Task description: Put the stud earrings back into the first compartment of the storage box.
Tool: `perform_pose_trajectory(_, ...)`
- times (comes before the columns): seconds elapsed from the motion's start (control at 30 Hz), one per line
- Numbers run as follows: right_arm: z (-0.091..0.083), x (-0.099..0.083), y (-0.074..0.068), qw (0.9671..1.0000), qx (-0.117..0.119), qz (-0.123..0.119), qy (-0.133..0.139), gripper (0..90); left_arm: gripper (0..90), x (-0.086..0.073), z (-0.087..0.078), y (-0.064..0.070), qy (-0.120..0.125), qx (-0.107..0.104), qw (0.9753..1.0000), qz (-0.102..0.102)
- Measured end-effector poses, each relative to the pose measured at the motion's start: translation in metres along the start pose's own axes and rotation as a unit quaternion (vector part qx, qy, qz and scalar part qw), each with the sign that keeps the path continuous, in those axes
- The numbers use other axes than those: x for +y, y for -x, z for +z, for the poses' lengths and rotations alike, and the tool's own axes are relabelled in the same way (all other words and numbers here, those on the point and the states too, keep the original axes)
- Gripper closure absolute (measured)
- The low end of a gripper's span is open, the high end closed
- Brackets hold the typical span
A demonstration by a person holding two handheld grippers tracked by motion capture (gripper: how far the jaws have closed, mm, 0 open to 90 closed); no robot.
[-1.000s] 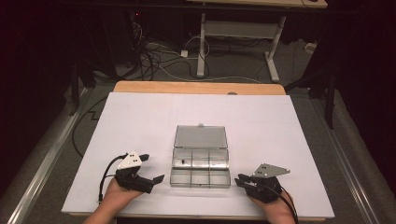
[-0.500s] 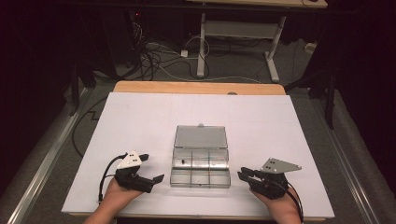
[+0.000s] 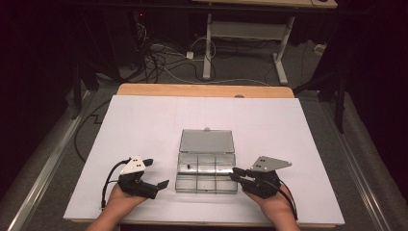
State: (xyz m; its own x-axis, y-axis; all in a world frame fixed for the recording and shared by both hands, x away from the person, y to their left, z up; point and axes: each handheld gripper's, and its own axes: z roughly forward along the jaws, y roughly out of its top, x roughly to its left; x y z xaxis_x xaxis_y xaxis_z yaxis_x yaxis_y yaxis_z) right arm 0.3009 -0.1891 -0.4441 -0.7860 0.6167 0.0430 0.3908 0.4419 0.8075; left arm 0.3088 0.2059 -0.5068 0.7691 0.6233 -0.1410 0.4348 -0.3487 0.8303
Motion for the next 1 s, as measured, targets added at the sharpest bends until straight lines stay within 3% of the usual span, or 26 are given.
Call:
perform_pose_trajectory(0.33,0.026,0.016,-0.008,0.9996,0.022,-0.011,-0.011,75.2,0.0,0.000,0.000,0.001,0.000,-0.001,1.0000,0.004)
perform_pose_trajectory(1.0,0.063,0.057,-0.027,0.9978,0.043,-0.045,-0.025,75.1,0.0,0.000,0.000,0.001,0.000,-0.002,1.0000,0.008)
